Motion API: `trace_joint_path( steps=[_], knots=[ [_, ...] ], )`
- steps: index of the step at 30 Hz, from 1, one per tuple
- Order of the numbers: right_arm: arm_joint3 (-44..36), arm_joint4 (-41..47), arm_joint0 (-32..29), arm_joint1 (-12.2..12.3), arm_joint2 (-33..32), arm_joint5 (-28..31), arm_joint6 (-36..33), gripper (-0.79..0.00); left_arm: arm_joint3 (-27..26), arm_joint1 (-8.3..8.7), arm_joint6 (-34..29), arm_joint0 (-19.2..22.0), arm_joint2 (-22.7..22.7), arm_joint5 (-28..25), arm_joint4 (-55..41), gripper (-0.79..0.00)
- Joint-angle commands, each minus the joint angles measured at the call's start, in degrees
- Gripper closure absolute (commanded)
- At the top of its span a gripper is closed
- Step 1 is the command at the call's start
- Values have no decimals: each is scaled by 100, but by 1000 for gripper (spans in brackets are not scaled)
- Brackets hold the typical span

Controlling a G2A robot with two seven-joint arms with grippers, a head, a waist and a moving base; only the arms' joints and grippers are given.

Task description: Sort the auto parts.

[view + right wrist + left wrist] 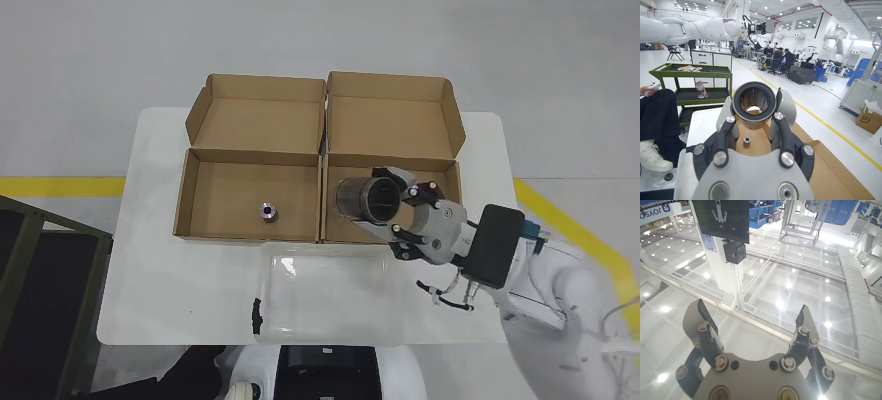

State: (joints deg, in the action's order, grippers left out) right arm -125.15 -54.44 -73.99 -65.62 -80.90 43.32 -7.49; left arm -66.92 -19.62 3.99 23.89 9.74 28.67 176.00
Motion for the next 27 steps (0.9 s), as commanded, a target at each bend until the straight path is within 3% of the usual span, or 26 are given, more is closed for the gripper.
trace_joint_path(
  steps=[1,14,27],
  knots=[
    [53,145,-56,12,-115,33,73,0,0,0,0,0,0,0,0,-785],
    [111,507,-322,74,-559,253,340,0,0,0,0,0,0,0,0,-785],
    [420,242,52,46,301,225,59,0,0,0,0,0,0,0,0,-785]
  ],
)
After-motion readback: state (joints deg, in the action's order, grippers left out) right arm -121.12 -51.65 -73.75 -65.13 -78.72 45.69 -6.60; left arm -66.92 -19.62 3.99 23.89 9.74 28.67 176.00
